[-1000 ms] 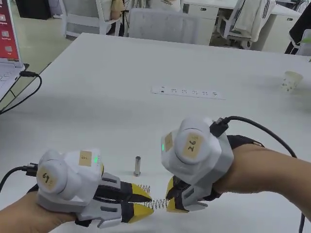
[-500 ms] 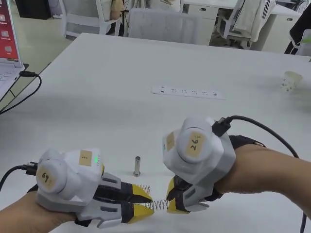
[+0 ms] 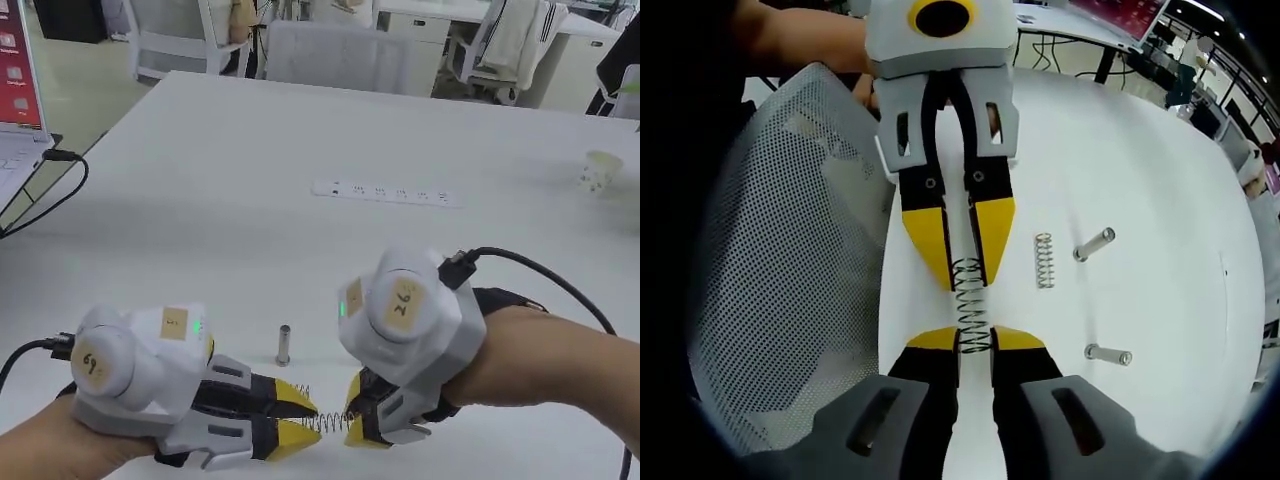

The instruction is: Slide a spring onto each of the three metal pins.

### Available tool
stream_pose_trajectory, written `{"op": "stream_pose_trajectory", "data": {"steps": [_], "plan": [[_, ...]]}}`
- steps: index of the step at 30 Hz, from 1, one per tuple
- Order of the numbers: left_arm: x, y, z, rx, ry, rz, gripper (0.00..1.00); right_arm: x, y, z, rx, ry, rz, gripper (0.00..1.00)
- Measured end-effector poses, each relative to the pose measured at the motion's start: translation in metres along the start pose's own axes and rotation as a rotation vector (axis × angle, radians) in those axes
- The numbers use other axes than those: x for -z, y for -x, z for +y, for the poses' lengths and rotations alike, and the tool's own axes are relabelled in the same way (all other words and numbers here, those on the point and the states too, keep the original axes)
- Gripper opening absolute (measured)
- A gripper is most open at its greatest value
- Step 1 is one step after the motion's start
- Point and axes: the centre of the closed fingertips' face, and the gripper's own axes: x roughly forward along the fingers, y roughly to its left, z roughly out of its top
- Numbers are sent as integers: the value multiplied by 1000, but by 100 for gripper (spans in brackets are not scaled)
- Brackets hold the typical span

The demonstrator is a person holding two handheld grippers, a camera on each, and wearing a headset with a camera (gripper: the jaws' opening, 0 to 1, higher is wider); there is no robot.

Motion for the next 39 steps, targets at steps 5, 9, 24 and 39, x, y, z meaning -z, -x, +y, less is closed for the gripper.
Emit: {"op": "stream_pose_trajectory", "data": {"steps": [5,9,24,39], "plan": [[-7,2,0,-3,-1,-24,1,2,-1,0,-2,-12,-1,10],[-10,2,0,-6,-4,-30,1,3,-1,-1,0,-16,-4,9],[-9,1,1,-12,-8,-37,2,-1,5,-4,12,-11,-17,9],[-4,-3,0,-5,-23,-9,2,-19,16,1,-6,-17,-72,9]]}}
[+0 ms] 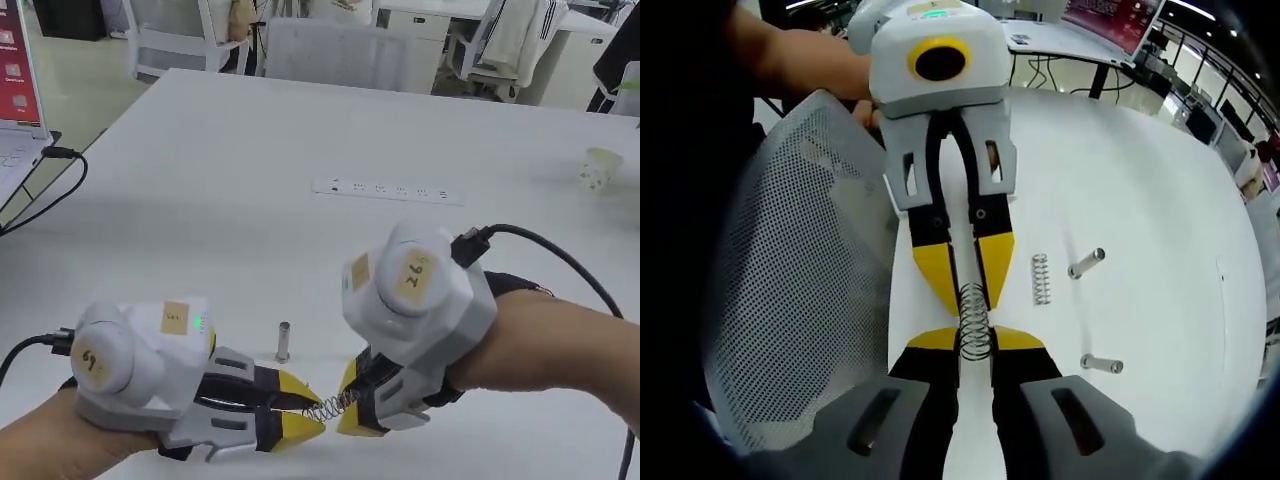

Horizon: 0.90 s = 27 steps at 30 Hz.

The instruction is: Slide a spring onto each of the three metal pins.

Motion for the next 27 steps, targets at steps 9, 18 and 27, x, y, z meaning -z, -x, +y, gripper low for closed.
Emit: {"op": "stream_pose_trajectory", "data": {"steps": [9,18,27], "plan": [[0,-2,-2,7,-7,3,2,-6,1,2,-1,15,-3,9],[0,-3,-4,17,-8,4,2,-10,1,4,-7,26,5,9],[1,-5,-6,27,-11,9,2,-11,0,5,-12,34,17,9]]}}
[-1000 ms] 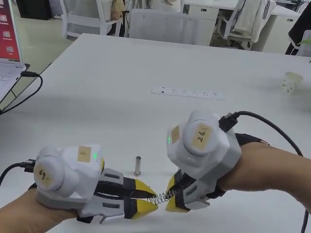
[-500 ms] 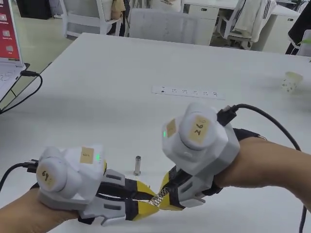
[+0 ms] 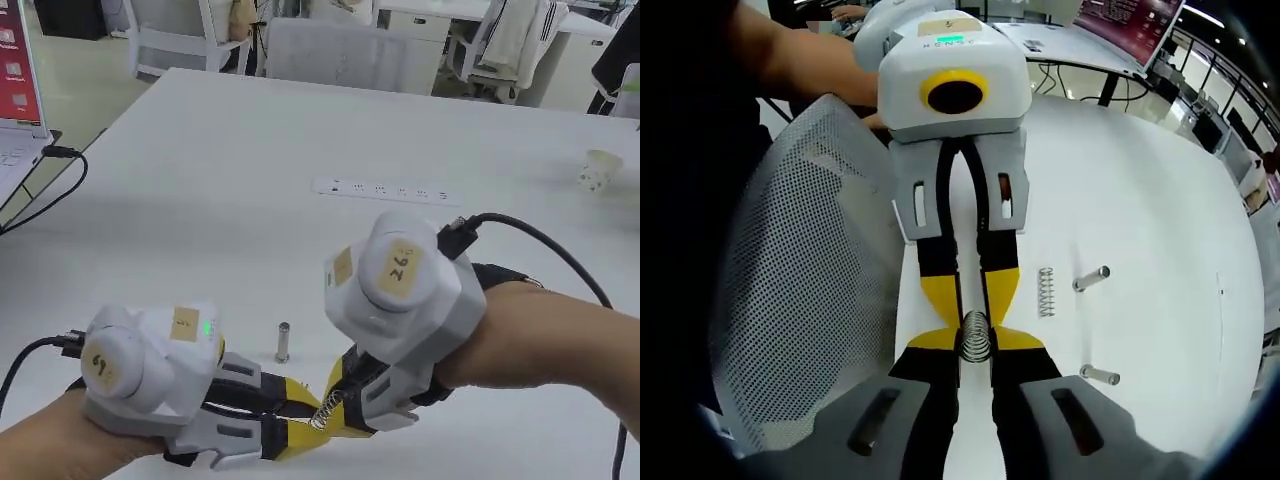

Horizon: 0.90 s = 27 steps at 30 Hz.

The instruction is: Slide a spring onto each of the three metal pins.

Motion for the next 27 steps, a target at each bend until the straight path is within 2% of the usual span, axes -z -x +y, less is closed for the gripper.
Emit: {"op": "stream_pose_trajectory", "data": {"steps": [27], "plan": [[0,-1,-2,6,11,-4,3,-1,1,3,3,14,28,8]]}}
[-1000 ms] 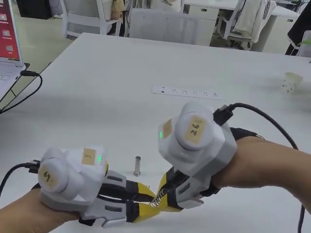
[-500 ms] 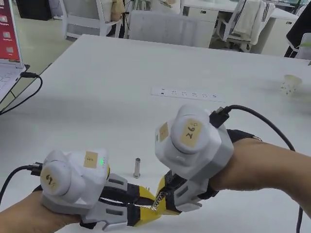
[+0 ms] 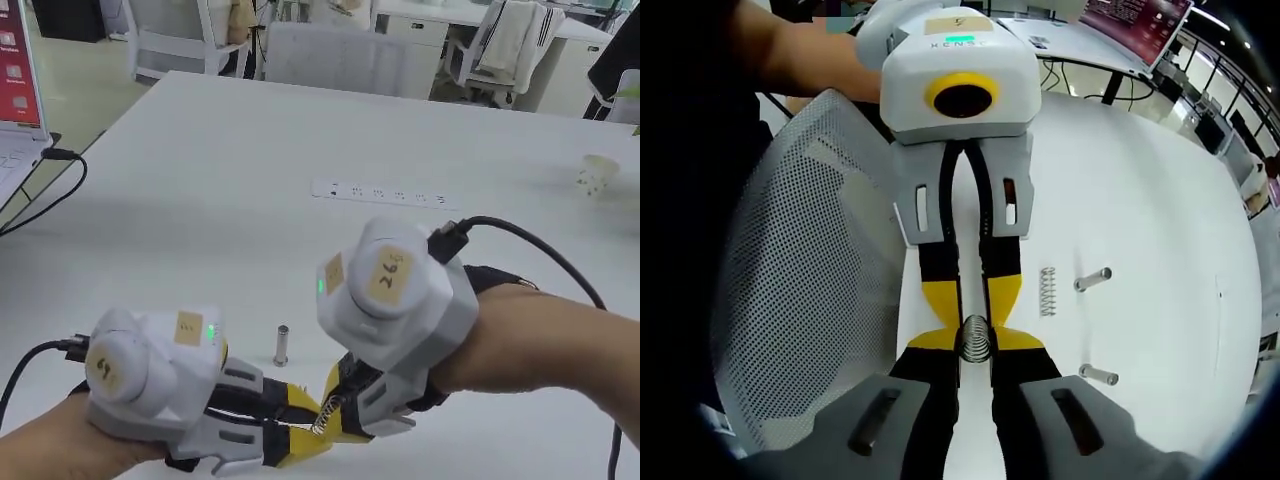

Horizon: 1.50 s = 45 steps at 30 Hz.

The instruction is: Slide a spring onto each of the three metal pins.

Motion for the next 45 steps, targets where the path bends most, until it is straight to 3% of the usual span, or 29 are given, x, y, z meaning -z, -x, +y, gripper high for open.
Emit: {"op": "stream_pose_trajectory", "data": {"steps": [20,45], "plan": [[0,6,11,-46,47,-20,20,4,5,-10,18,-19,-3,8],[5,24,31,-154,118,-39,42,14,10,-15,36,-42,7,8]]}}
